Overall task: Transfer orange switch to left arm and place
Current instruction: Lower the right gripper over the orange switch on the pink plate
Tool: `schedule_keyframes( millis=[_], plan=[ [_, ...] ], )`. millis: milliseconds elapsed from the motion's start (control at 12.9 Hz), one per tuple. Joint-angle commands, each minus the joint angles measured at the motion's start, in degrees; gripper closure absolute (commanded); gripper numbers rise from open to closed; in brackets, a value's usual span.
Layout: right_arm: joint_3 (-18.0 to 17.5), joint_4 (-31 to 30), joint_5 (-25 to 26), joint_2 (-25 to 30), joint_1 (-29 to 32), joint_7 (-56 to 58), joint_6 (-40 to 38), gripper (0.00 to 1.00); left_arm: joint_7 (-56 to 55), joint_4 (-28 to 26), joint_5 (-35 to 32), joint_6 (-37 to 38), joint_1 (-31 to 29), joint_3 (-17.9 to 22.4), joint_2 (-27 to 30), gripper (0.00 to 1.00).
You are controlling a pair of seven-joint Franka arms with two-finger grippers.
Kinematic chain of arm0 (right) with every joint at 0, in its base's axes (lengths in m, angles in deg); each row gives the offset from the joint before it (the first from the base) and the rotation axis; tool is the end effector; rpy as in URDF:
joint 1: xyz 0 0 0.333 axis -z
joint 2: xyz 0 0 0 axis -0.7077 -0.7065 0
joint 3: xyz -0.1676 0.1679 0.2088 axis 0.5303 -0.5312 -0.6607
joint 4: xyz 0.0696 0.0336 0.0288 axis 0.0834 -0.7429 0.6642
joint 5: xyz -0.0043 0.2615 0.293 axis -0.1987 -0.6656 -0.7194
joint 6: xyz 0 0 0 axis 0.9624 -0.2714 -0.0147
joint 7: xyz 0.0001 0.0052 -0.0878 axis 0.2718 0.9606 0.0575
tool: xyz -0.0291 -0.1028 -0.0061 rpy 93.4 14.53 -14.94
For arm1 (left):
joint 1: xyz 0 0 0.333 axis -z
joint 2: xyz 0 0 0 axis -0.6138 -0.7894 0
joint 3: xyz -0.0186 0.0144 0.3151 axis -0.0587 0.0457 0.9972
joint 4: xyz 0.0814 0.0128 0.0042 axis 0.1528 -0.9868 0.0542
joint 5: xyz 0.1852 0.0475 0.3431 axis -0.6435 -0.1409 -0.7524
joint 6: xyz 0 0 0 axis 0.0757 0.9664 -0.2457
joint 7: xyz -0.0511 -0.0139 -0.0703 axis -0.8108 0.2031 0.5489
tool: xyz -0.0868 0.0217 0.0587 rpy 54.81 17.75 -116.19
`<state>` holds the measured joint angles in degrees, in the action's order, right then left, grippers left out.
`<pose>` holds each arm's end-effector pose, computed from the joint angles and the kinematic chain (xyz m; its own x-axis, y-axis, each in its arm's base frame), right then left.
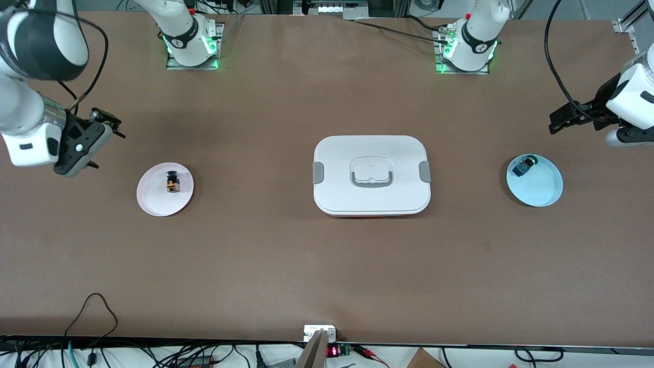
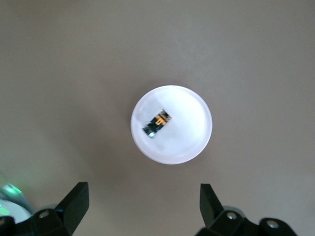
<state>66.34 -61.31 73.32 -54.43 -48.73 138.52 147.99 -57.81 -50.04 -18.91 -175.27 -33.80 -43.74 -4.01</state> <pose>0.5796 -0.0018 0.4654 0.4748 0.8793 -0.0377 0.8750 -0.4762 -0.0875 0.5502 -0.0070 0.5933 0.9937 0.0912 -0.0651 0.0889 -0.9953 -0.0372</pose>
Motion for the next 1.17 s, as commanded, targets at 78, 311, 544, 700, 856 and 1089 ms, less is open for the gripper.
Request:
schedule_keyframes(
  millis=[78,311,544,700,856,1089],
  plan=[
    [-0.41,-6.73,0.72,-3.17,1.4,20.77,10.63,0.0,1.47,1.61,1.02,0.66,-0.46,-0.02,-0.69,0.0],
    [-0.5,-13.4,0.8,-4.85,1.14,30.89,21.34,0.0,1.47,1.61,1.02,0.66,-0.46,-0.02,-0.69,0.0],
    [-2.07,-19.04,0.98,-6.77,0.79,35.31,28.57,0.0,1.47,1.61,1.02,0.66,-0.46,-0.02,-0.69,0.0],
    [-3.92,-21.33,0.98,-9.32,0.7,38.74,36.2,0.0,1.47,1.61,1.02,0.66,-0.46,-0.02,-0.69,0.0],
    [-4.19,-22.48,0.98,-10.73,0.7,38.92,38.69,0.0,1.47,1.61,1.02,0.66,-0.46,-0.02,-0.69,0.0],
    [-4.19,-23.62,0.98,-11.88,0.78,40.94,41.06,0.0,1.47,1.61,1.02,0.75,-0.46,-0.02,-0.69,0.0]
  ],
)
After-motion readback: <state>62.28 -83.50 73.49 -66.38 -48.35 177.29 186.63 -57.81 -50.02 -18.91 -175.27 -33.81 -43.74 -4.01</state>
